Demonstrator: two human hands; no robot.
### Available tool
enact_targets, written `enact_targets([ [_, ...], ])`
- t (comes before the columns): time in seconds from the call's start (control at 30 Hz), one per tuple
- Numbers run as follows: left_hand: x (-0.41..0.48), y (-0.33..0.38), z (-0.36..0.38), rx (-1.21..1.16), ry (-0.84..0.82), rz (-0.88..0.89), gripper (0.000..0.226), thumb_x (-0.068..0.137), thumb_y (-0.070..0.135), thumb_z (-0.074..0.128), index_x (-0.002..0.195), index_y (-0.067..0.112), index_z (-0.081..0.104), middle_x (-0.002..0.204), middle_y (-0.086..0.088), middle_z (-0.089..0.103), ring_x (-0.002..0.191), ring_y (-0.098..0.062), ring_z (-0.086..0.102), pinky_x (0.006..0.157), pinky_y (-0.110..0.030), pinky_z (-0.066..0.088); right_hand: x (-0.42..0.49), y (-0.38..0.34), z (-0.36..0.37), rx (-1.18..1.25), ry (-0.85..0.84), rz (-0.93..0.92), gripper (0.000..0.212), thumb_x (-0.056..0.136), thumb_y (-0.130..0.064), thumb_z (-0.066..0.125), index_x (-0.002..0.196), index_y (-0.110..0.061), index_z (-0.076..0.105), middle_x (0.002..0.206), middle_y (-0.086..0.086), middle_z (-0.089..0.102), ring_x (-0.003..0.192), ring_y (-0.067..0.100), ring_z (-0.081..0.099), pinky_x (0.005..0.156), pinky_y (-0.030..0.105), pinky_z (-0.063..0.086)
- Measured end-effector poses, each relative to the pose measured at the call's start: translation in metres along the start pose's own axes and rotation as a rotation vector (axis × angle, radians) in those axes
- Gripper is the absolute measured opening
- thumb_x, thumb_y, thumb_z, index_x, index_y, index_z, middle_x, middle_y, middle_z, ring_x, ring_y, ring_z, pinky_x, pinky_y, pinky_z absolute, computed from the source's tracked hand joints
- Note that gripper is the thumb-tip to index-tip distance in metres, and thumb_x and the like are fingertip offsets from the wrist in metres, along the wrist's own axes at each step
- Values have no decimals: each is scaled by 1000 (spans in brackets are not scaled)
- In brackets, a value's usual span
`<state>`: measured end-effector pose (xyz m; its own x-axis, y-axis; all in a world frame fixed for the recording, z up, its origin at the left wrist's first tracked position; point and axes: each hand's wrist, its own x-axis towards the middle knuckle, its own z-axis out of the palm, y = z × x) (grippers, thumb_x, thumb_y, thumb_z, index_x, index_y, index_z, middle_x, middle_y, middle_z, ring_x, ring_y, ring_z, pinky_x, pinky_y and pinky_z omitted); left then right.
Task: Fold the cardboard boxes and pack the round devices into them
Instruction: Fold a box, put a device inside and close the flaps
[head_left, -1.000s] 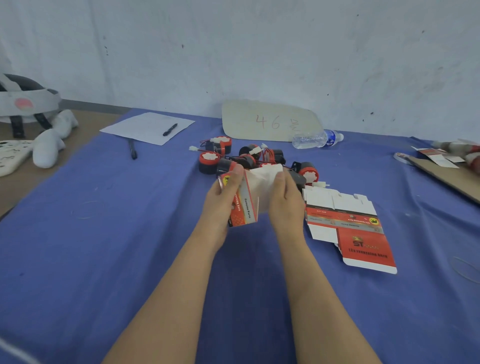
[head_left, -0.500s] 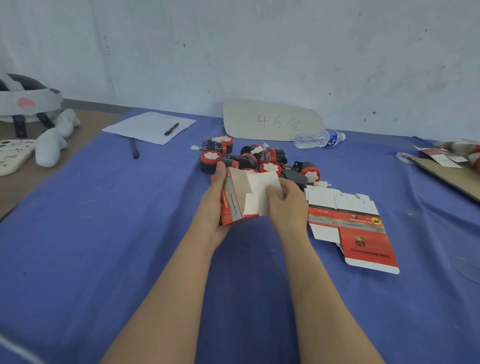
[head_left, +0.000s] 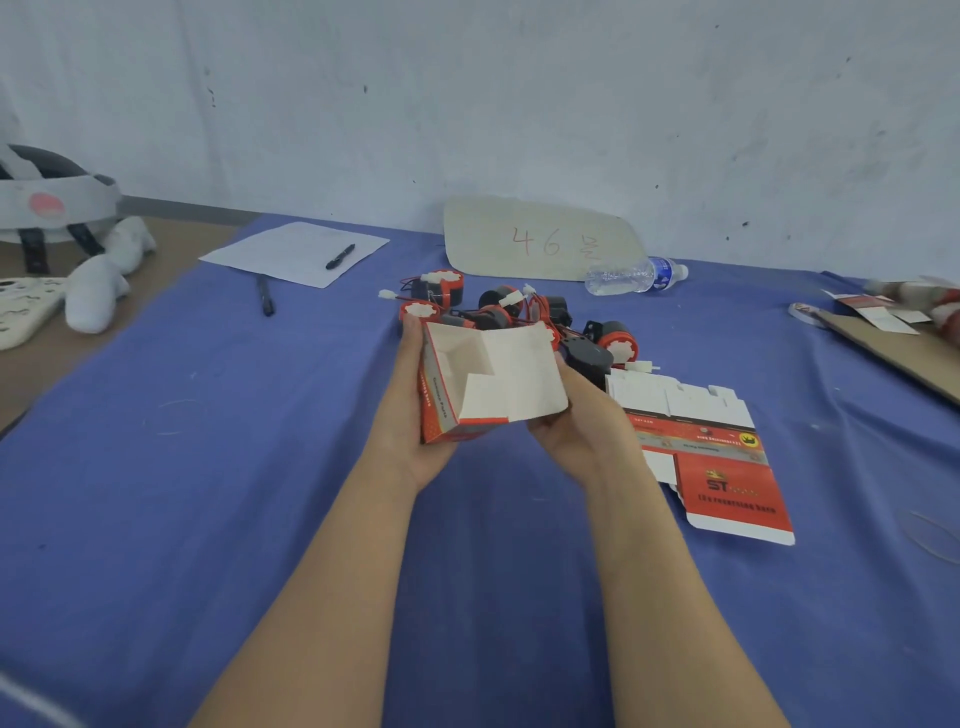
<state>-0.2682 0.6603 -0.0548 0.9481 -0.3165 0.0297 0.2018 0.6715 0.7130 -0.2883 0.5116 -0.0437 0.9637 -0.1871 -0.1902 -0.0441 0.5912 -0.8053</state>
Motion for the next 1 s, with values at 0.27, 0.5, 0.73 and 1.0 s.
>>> enact_targets([
  [0.27,-3,0,2,-82,-20,-3,58,85,67,43,101,21,74,98,-3,73,82,-19,71,62,-30,56,8,19,9,-965,8,-304,48,99,-36,45,56,-14,39,35,-12,36,39,6,29,35,13,22],
  [0.5,0,-2,8,-108,90,152,60,89,66,35,110,22,71,114,-2,71,103,-19,68,78,-34,57,2,20,15,13,21,62,55,92,-60,45,88,-8,63,61,4,65,46,11,53,43,20,43],
  [0.73,7,-20,11,742,369,434,36,100,30,45,134,21,50,141,2,45,125,-6,46,100,-13,40,5,28,17,-731,69,-274,38,94,-45,52,113,-14,64,110,2,67,98,14,64,66,21,51],
  [1.0,-1,-30,12,1233,522,469,38,89,55,51,103,21,58,94,10,60,84,-8,54,69,-24,45,10,28,5,-819,370,-521,21,101,-21,41,116,-20,54,94,-6,56,76,4,50,56,10,35],
])
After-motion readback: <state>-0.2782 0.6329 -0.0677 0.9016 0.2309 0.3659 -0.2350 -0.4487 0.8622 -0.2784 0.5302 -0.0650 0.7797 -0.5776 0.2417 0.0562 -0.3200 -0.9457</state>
